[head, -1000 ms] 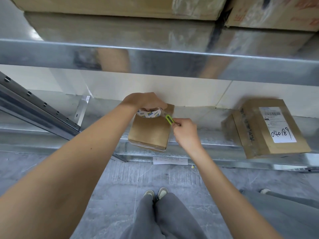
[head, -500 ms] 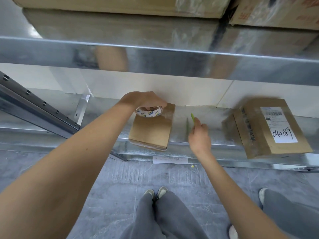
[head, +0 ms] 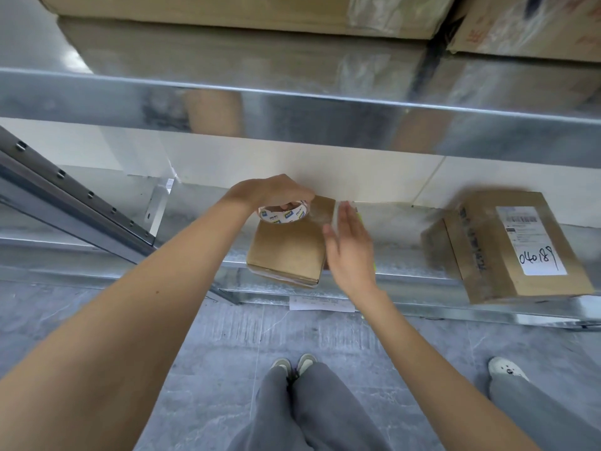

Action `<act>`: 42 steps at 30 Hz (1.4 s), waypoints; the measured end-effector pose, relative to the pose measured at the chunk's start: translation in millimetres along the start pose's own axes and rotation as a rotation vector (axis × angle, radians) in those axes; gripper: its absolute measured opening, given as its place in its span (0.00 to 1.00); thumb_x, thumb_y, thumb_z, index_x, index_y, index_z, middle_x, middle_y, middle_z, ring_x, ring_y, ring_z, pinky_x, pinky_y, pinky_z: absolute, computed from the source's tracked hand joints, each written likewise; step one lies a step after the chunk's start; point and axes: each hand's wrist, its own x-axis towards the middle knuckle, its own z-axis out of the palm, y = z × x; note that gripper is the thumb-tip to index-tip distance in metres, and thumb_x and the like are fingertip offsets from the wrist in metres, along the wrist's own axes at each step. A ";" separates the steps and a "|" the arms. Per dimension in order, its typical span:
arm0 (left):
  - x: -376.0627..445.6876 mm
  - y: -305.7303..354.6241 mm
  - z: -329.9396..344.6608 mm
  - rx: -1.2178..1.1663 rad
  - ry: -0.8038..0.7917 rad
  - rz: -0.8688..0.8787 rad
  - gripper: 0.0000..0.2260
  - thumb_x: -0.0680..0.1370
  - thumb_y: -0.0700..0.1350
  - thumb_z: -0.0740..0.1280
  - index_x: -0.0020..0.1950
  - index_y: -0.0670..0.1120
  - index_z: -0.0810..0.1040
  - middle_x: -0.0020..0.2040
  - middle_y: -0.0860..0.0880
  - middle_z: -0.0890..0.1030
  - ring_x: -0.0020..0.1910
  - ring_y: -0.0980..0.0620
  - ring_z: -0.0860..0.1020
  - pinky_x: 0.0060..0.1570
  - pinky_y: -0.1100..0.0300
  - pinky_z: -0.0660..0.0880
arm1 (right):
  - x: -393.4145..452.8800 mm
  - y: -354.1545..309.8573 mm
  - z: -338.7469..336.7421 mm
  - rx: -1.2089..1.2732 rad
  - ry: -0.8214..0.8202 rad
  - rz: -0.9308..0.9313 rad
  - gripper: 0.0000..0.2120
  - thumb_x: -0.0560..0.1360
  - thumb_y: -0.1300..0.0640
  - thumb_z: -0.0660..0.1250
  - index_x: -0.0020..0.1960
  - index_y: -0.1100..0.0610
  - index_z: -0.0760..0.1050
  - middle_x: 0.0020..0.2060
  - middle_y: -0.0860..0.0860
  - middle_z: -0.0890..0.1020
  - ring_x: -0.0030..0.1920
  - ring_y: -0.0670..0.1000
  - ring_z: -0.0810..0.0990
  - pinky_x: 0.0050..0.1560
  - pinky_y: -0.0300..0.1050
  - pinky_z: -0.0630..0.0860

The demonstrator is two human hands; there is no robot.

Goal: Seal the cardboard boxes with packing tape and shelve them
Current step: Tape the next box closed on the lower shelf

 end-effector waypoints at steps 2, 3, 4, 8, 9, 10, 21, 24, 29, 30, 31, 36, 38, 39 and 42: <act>-3.4 -0.3 -0.5 -0.026 -0.002 0.000 0.14 0.61 0.60 0.67 0.38 0.54 0.84 0.53 0.45 0.83 0.55 0.46 0.81 0.58 0.50 0.74 | -5.3 -17.8 2.4 -0.037 -0.187 0.008 0.40 0.78 0.35 0.52 0.79 0.60 0.48 0.79 0.55 0.50 0.78 0.52 0.51 0.77 0.60 0.49; -3.8 -1.0 -0.4 -0.038 -0.004 0.002 0.17 0.60 0.61 0.67 0.40 0.53 0.85 0.53 0.46 0.83 0.55 0.47 0.82 0.59 0.50 0.74 | -7.9 -22.9 4.7 -0.053 -0.246 0.047 0.45 0.76 0.32 0.55 0.79 0.58 0.43 0.79 0.52 0.44 0.78 0.49 0.46 0.77 0.60 0.43; -4.6 -0.9 -0.2 -0.050 -0.006 0.003 0.19 0.59 0.61 0.66 0.42 0.52 0.85 0.52 0.46 0.84 0.55 0.47 0.82 0.59 0.49 0.74 | -10.1 -25.9 6.5 -0.070 -0.258 0.073 0.47 0.75 0.31 0.57 0.79 0.57 0.40 0.79 0.50 0.41 0.78 0.48 0.43 0.75 0.60 0.40; -6.6 -0.6 1.4 -0.089 0.013 0.013 0.25 0.61 0.62 0.64 0.49 0.47 0.84 0.54 0.45 0.83 0.56 0.47 0.81 0.60 0.49 0.73 | -16.2 -37.7 9.1 -0.250 -0.209 -0.044 0.37 0.80 0.36 0.51 0.80 0.56 0.45 0.79 0.49 0.44 0.78 0.49 0.38 0.73 0.65 0.36; -8.2 -0.3 1.8 -0.096 0.021 0.012 0.26 0.62 0.61 0.64 0.50 0.46 0.83 0.54 0.45 0.83 0.56 0.47 0.81 0.58 0.50 0.73 | -17.4 -40.4 9.9 -0.262 -0.212 -0.065 0.34 0.81 0.39 0.50 0.80 0.56 0.46 0.79 0.49 0.46 0.78 0.49 0.38 0.73 0.65 0.36; -10.3 -0.1 2.8 -0.105 0.030 0.013 0.25 0.63 0.61 0.63 0.50 0.45 0.83 0.54 0.45 0.83 0.56 0.46 0.81 0.57 0.50 0.73 | -17.4 -41.5 10.4 -0.251 -0.215 -0.070 0.33 0.82 0.41 0.50 0.80 0.56 0.47 0.79 0.49 0.46 0.78 0.48 0.39 0.73 0.65 0.36; -58.6 -23.1 40.2 -0.475 0.322 0.250 0.15 0.68 0.55 0.61 0.46 0.50 0.83 0.46 0.51 0.83 0.48 0.49 0.81 0.57 0.47 0.75 | 19.4 -70.9 -36.5 0.688 0.018 0.256 0.07 0.77 0.58 0.67 0.50 0.59 0.82 0.45 0.52 0.85 0.49 0.51 0.82 0.51 0.45 0.75; -70.3 -16.1 43.6 -0.521 0.393 0.275 0.16 0.66 0.58 0.61 0.47 0.57 0.83 0.45 0.54 0.84 0.52 0.52 0.80 0.59 0.46 0.75 | 26.9 -78.9 -45.0 0.675 0.035 0.288 0.05 0.74 0.60 0.69 0.44 0.60 0.82 0.40 0.52 0.85 0.44 0.51 0.82 0.49 0.47 0.76; -78.7 -15.6 44.1 -0.579 0.466 0.310 0.11 0.68 0.58 0.62 0.43 0.58 0.82 0.41 0.60 0.84 0.49 0.57 0.81 0.58 0.51 0.75 | 28.4 -89.0 -56.1 0.773 0.085 0.288 0.03 0.72 0.63 0.70 0.40 0.58 0.81 0.35 0.49 0.82 0.38 0.46 0.79 0.44 0.40 0.74; -78.7 -16.0 43.7 -0.593 0.481 0.318 0.10 0.69 0.56 0.62 0.43 0.58 0.82 0.40 0.60 0.84 0.48 0.58 0.81 0.57 0.53 0.75 | 27.9 -91.4 -57.9 0.761 0.084 0.266 0.04 0.73 0.63 0.70 0.40 0.58 0.81 0.35 0.48 0.82 0.37 0.45 0.79 0.43 0.37 0.73; -78.8 -16.3 43.4 -0.603 0.497 0.327 0.08 0.70 0.54 0.63 0.42 0.58 0.82 0.40 0.60 0.84 0.46 0.58 0.81 0.54 0.54 0.75 | 26.9 -93.9 -59.9 0.747 0.080 0.242 0.04 0.73 0.64 0.70 0.40 0.57 0.80 0.34 0.47 0.81 0.36 0.43 0.78 0.42 0.35 0.73; -83.1 -11.7 45.0 -0.736 0.595 0.400 0.10 0.78 0.41 0.67 0.59 0.47 0.78 0.34 0.54 0.82 0.33 0.58 0.78 0.37 0.66 0.73 | 24.3 -102.7 -67.4 0.716 0.101 0.167 0.05 0.73 0.65 0.68 0.40 0.58 0.80 0.35 0.48 0.82 0.35 0.39 0.77 0.40 0.29 0.71; -84.5 -11.9 45.9 -0.771 0.618 0.394 0.12 0.78 0.41 0.68 0.61 0.46 0.74 0.30 0.55 0.80 0.30 0.59 0.77 0.33 0.68 0.73 | 25.2 -104.7 -70.9 0.726 0.118 0.167 0.07 0.73 0.66 0.68 0.39 0.57 0.80 0.33 0.45 0.81 0.36 0.41 0.78 0.40 0.31 0.72; -84.6 -11.8 46.9 -0.782 0.610 0.378 0.10 0.78 0.42 0.69 0.59 0.44 0.75 0.30 0.55 0.81 0.30 0.60 0.78 0.33 0.67 0.73 | 25.8 -105.6 -72.7 0.732 0.113 0.172 0.07 0.73 0.66 0.68 0.38 0.57 0.80 0.33 0.45 0.81 0.35 0.41 0.78 0.39 0.30 0.71; -83.5 -12.1 51.7 -0.742 0.568 0.343 0.11 0.76 0.47 0.70 0.42 0.39 0.79 0.32 0.49 0.78 0.31 0.54 0.74 0.35 0.57 0.71 | 26.6 -106.1 -73.4 0.701 0.080 0.180 0.07 0.73 0.65 0.68 0.38 0.57 0.79 0.31 0.43 0.80 0.33 0.39 0.77 0.39 0.34 0.73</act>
